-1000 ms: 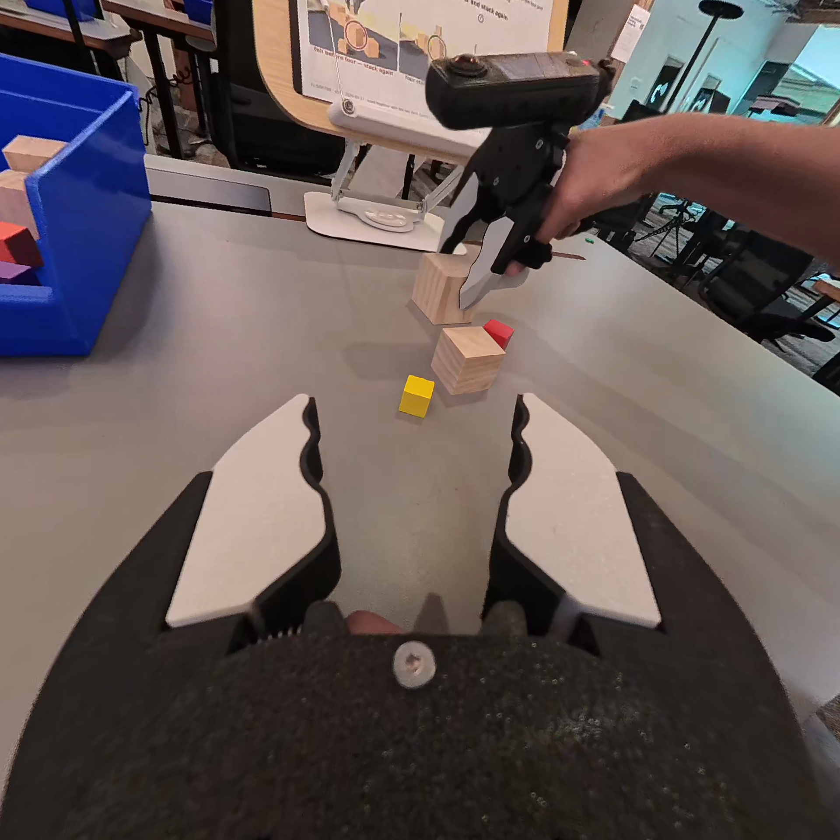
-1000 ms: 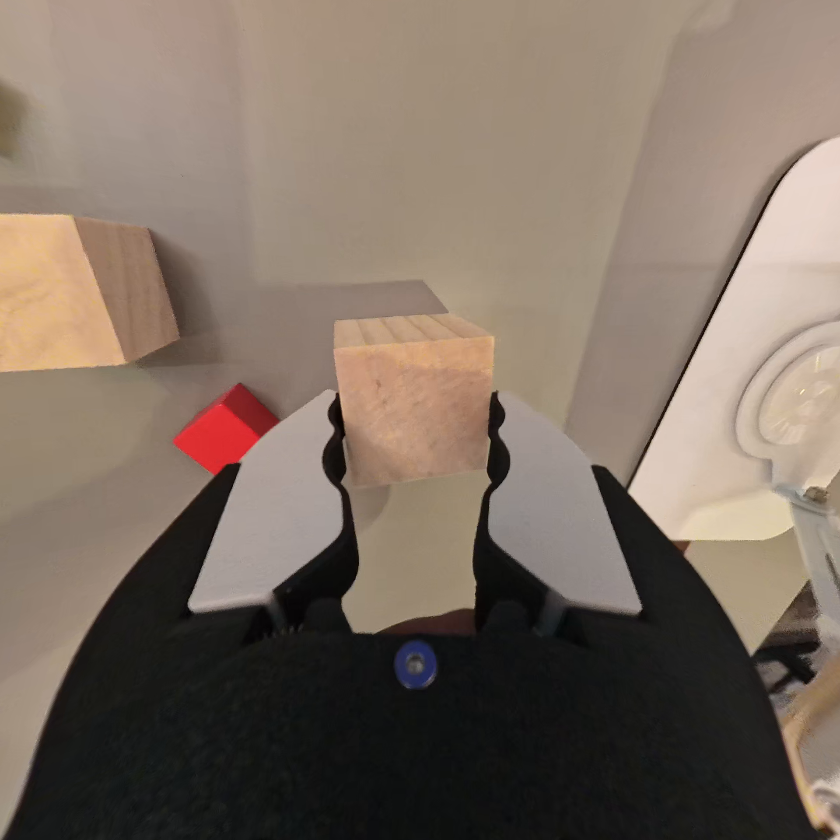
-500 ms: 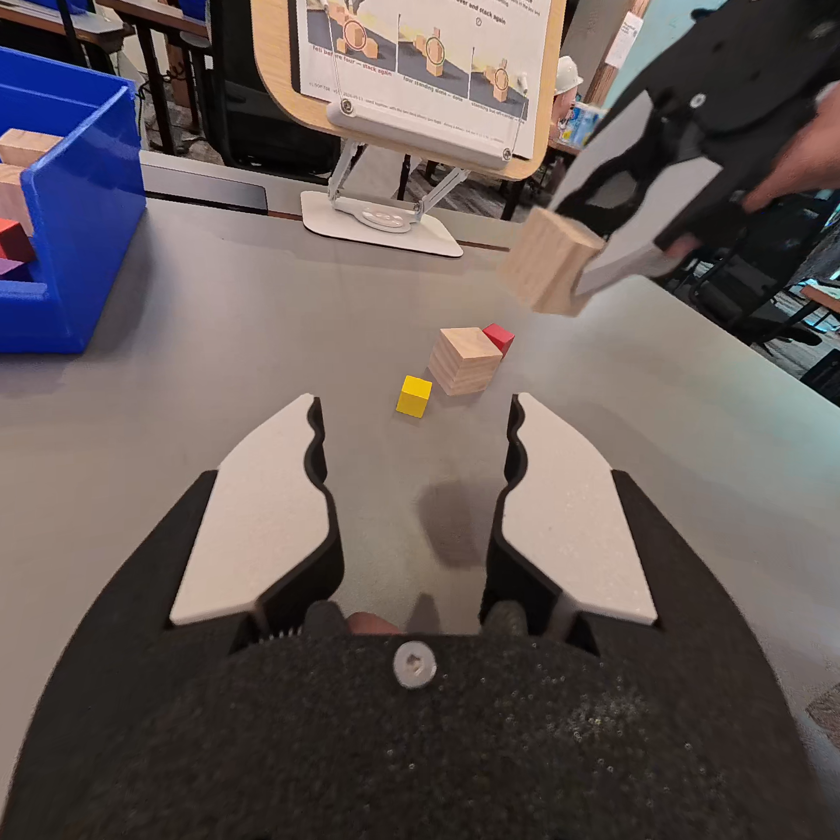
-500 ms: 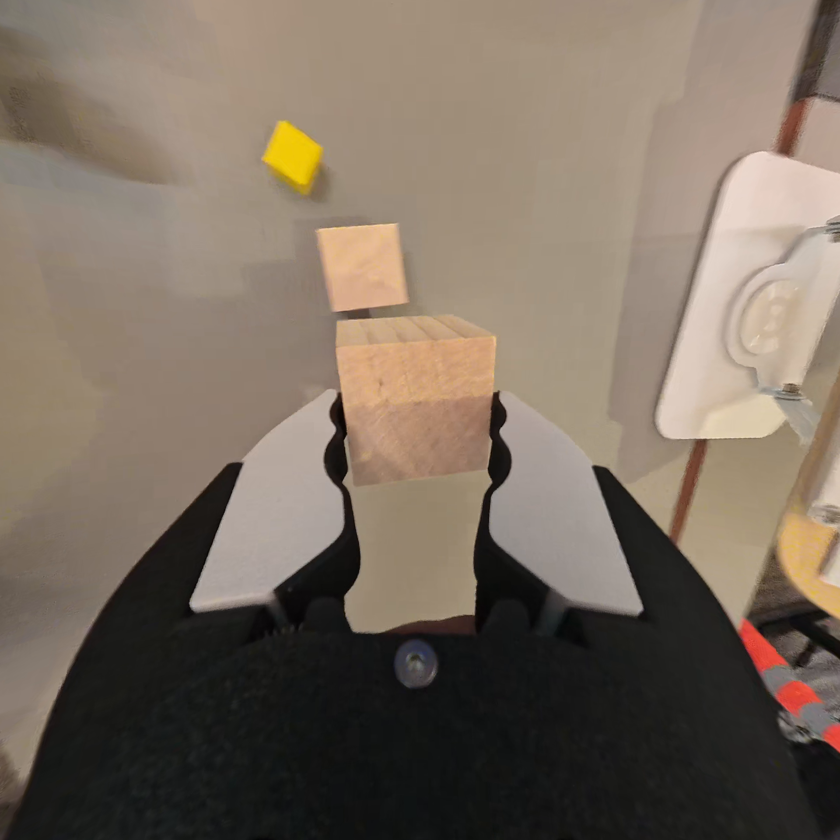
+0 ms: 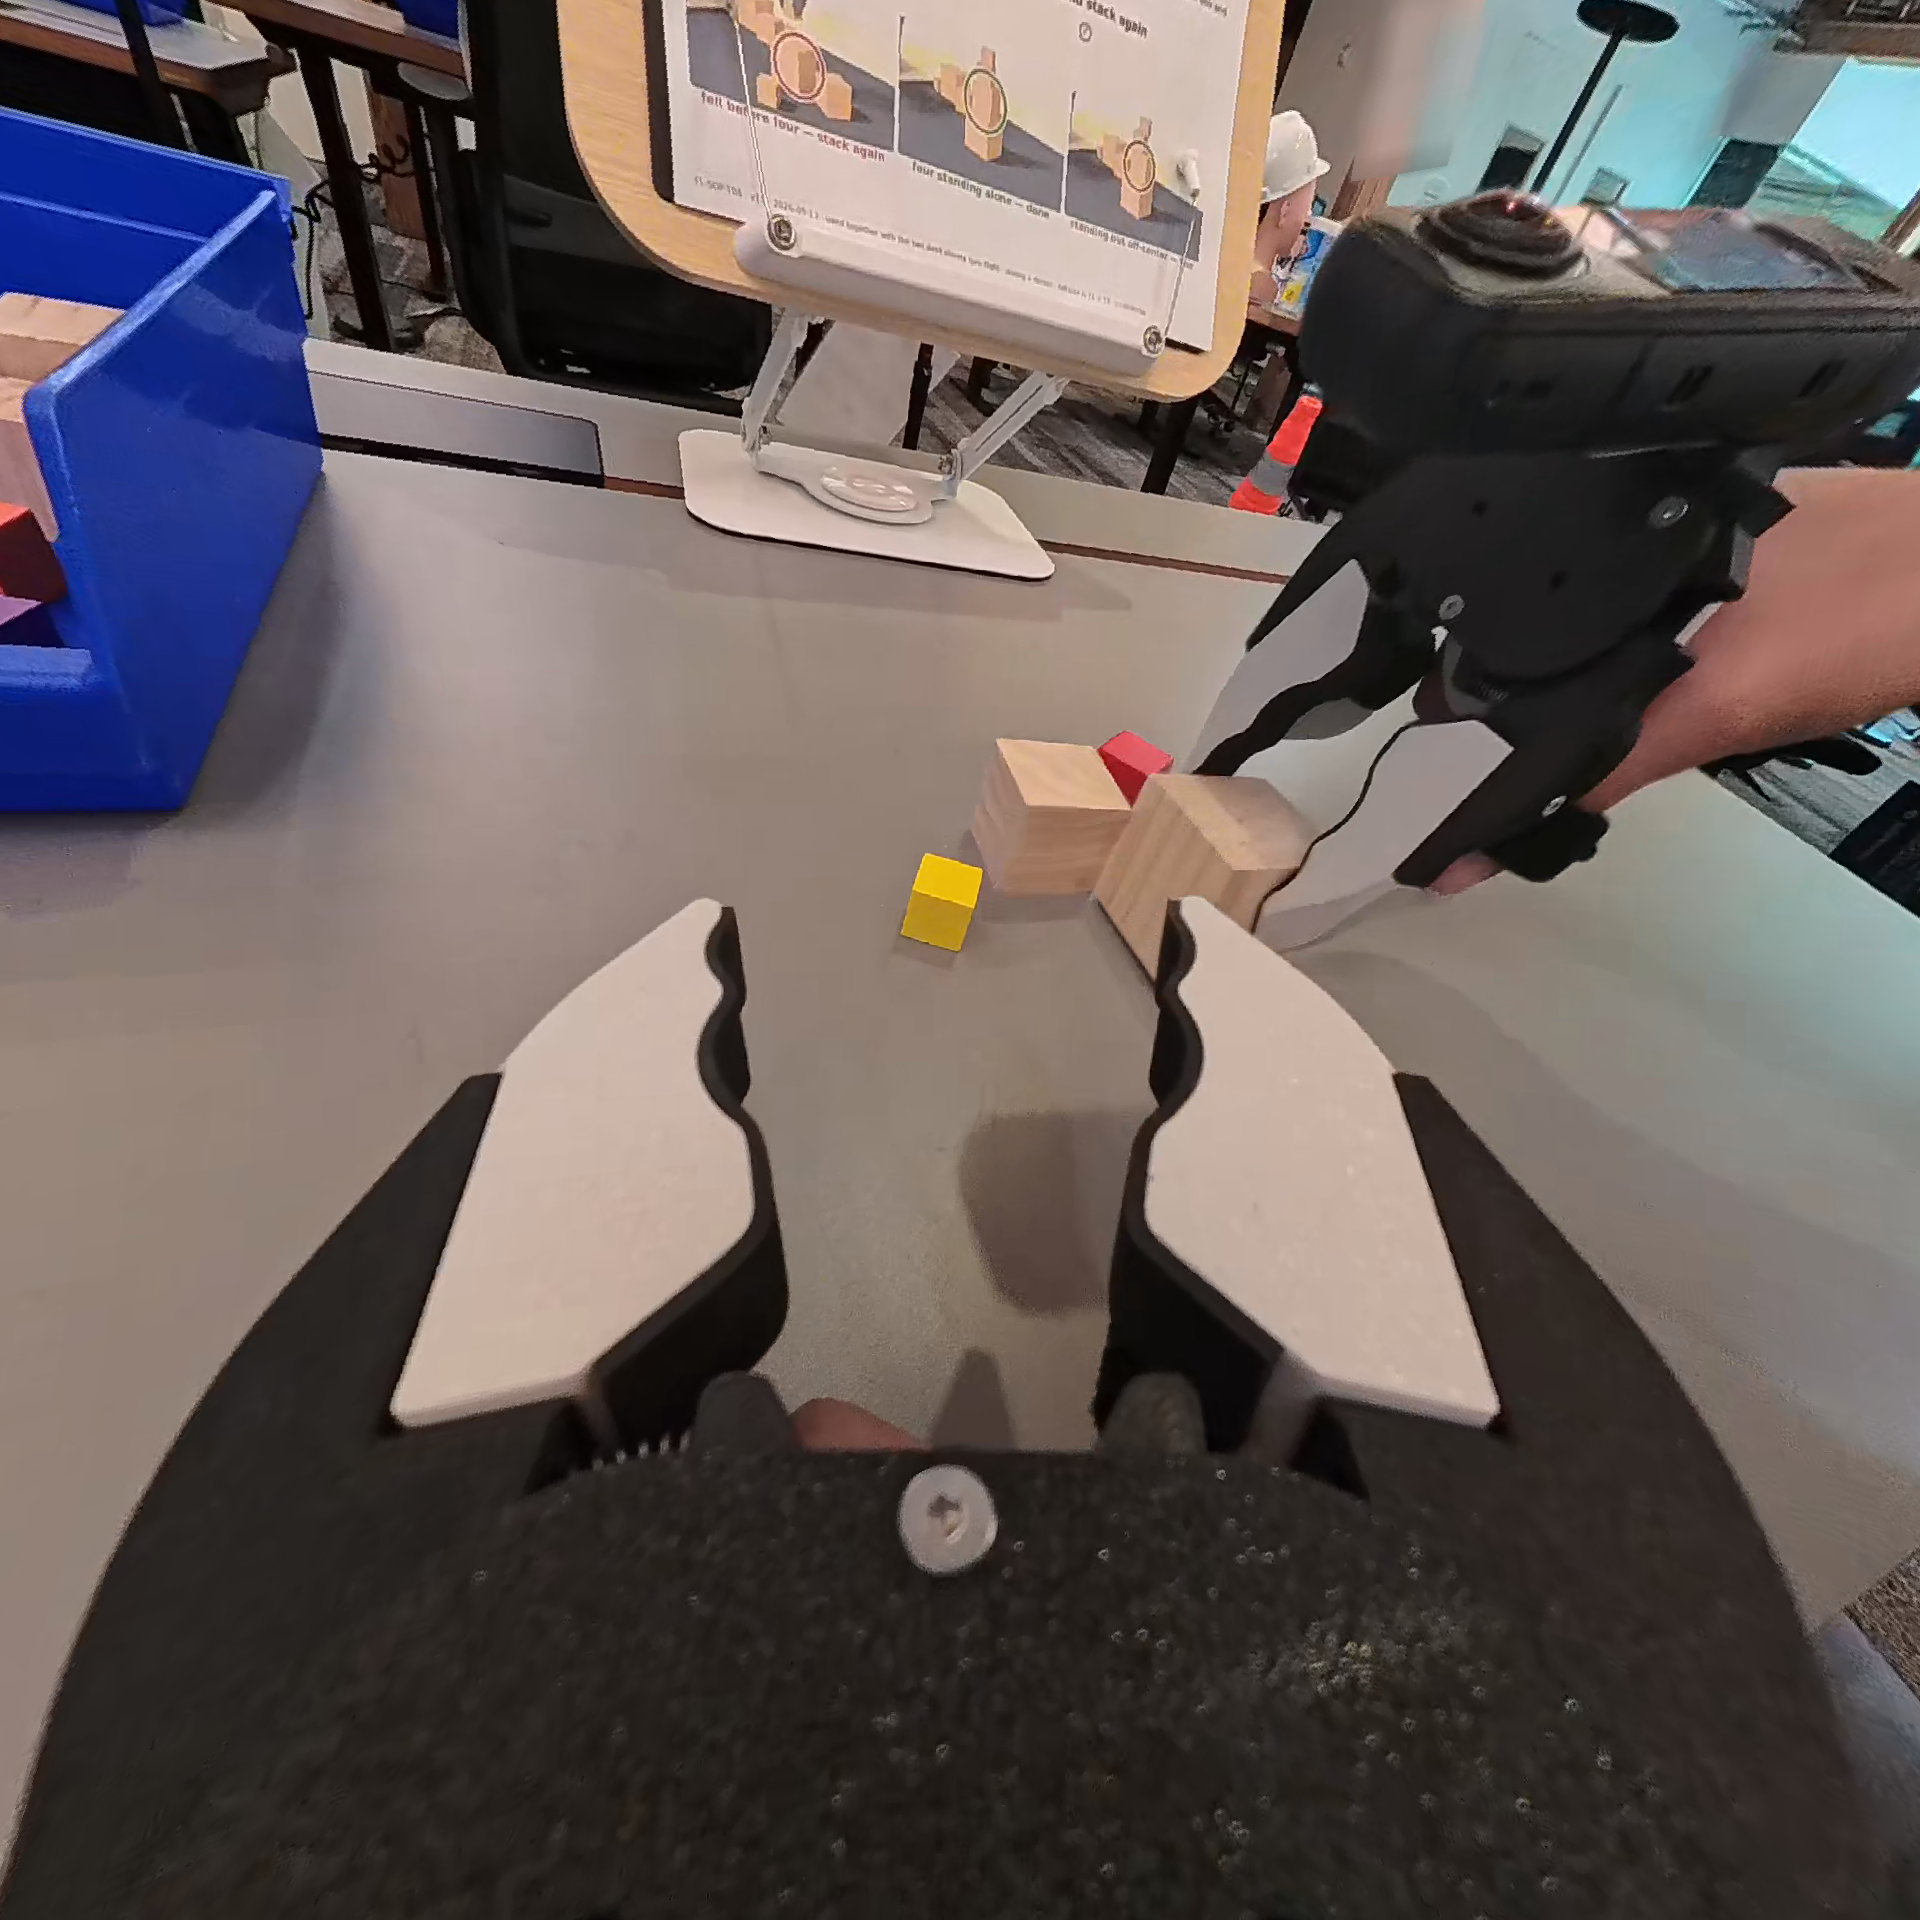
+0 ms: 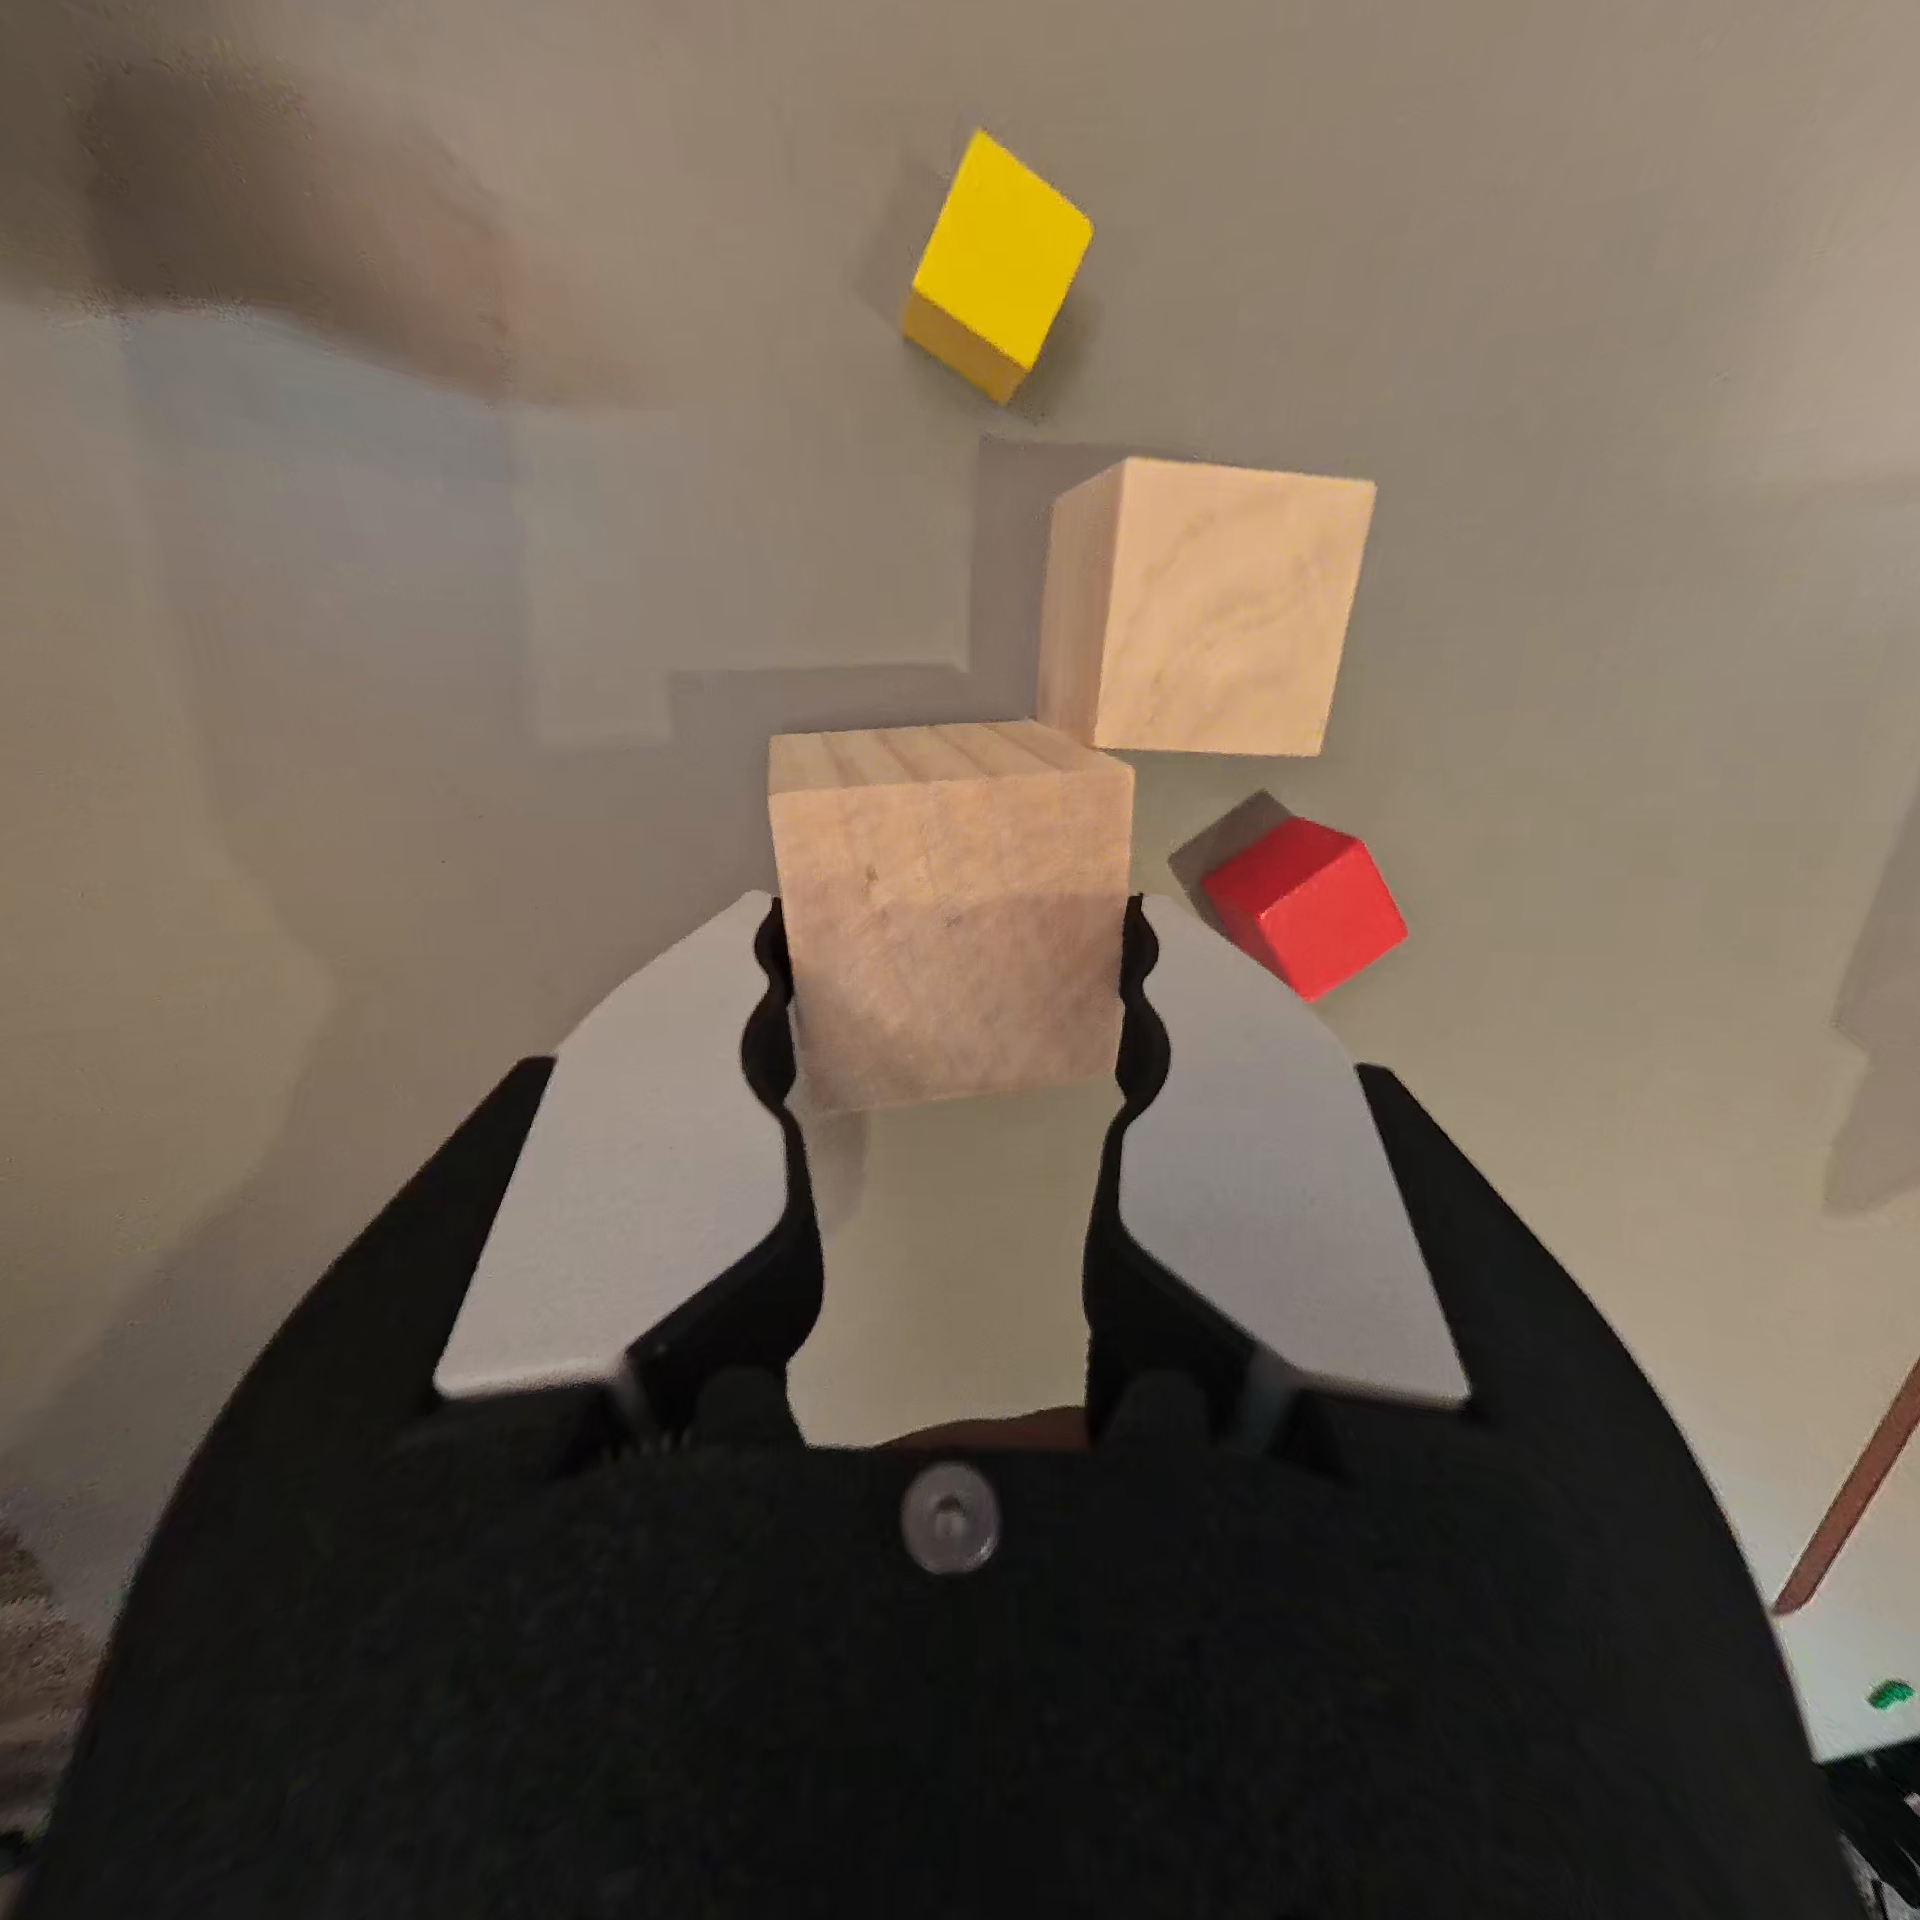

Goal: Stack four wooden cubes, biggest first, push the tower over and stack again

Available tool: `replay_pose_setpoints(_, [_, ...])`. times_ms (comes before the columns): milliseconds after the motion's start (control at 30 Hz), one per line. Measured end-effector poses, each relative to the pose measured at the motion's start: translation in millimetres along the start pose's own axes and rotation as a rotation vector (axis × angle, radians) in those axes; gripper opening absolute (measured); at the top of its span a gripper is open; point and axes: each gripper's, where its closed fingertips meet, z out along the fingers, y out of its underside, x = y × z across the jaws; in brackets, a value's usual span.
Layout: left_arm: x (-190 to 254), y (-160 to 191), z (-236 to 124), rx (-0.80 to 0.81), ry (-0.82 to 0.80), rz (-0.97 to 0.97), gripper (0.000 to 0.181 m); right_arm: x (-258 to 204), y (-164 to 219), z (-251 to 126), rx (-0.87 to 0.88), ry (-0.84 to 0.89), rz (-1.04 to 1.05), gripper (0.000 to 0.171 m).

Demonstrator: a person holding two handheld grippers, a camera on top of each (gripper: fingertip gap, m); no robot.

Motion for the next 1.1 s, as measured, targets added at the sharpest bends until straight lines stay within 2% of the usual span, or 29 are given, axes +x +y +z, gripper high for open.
replay_pose_setpoints(200, [1.1,1.4,1.3,-0.011,-0.002,0.012,0.075,0.4,-4.5,-5.0,0.064,0.073,-0.011,0.063])
replay_pose_setpoints(233, [1.6,1.4,1.2,-0.011,0.000,0.015,0.075,-0.8,-4.7,-11.2,0.094,0.087,-0.007,0.071])
replay_pose_setpoints(333, [2.5,1.4,1.3,-0.010,0.000,0.022,0.075,-1.8,-1.4,-42.1,0.222,0.192,0.035,0.076])
replay_pose_setpoints(500, [3.6,1.8,1.8,-0.013,-0.001,0.034,0.075,-16.7,21.0,-95.5,0.549,0.346,0.292,0.076])
replay_pose_setpoints(633, [-1.1,-1.9,-1.0,0.017,-0.057,0.048,0.075,-30.8,60.8,-105.7,0.744,0.451,0.584,0.078])
replay_pose_setpoints(733, [-1.3,-2.5,-1.6,0.023,-0.097,0.086,0.074,-41.2,78.8,-103.6,0.891,0.440,0.809,0.079])
replay_pose_setpoints(833, [3.9,0.3,0.9,0.004,-0.099,0.135,0.075,-44.9,93.0,-88.6,0.831,0.468,0.869,0.086])
replay_pose_setpoints(900, [7.4,1.9,2.1,-0.007,-0.089,0.157,0.075,-43.9,99.5,-86.4,0.807,0.510,0.873,0.084])
replay_pose_setpoints(967, [11.7,4.6,4.4,-0.028,-0.061,0.168,0.073,-45.1,97.4,-83.6,0.813,0.482,0.871,0.083])
replay_pose_setpoints(1100, [23.9,9.7,21.5,-0.170,0.111,0.267,0.071,-44.5,98.3,-85.0,0.800,0.491,0.856,0.085])
